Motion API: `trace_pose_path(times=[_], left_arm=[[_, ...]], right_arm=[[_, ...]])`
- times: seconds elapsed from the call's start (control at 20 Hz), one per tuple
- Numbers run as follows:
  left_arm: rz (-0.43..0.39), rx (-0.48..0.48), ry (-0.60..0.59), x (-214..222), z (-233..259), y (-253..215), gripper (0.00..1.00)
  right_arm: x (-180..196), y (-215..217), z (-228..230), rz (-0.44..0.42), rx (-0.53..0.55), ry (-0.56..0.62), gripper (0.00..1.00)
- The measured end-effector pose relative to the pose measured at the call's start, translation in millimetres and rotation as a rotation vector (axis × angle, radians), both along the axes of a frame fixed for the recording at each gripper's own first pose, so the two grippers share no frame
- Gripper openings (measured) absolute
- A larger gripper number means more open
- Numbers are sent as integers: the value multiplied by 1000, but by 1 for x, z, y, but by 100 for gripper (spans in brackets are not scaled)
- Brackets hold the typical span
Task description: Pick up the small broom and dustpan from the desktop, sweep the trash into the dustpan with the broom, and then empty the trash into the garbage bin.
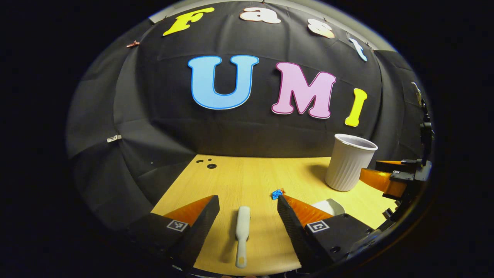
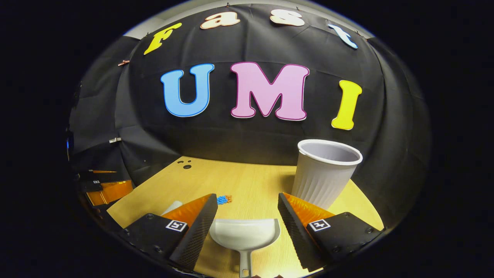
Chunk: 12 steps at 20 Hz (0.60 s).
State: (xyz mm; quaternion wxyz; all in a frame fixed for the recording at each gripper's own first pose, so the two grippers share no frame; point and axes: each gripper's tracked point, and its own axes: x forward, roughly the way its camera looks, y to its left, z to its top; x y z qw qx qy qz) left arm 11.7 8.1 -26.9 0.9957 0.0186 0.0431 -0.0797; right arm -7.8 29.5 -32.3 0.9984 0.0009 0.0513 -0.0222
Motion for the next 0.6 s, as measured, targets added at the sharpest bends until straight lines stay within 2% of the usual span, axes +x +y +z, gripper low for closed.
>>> trace_pose_path(times=[0.15,0.6], left_arm=[[-12,-9,47,4,-11,1,96],[2,-39,299,28,-78,9,96]], right_arm=[[0,4,-3,4,-3,16,98],[-4,3,-20,7,-16,68,98]])
